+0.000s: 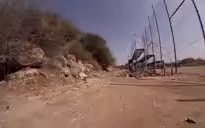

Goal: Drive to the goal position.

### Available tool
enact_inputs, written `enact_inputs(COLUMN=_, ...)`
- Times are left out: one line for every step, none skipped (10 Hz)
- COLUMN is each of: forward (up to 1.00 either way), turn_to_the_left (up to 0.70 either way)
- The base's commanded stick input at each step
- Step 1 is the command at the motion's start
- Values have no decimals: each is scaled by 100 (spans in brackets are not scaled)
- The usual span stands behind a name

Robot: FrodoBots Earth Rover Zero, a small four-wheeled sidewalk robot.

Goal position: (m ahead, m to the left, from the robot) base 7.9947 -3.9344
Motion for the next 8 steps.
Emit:
enact_inputs(forward=100, turn_to_the_left=-40)
enact_inputs(forward=100, turn_to_the_left=-9)
enact_inputs(forward=100, turn_to_the_left=-2)
enact_inputs(forward=100, turn_to_the_left=0)
enact_inputs(forward=100, turn_to_the_left=-2)
enact_inputs(forward=100, turn_to_the_left=-27)
enact_inputs(forward=100, turn_to_the_left=-6)
enact_inputs(forward=100, turn_to_the_left=0)
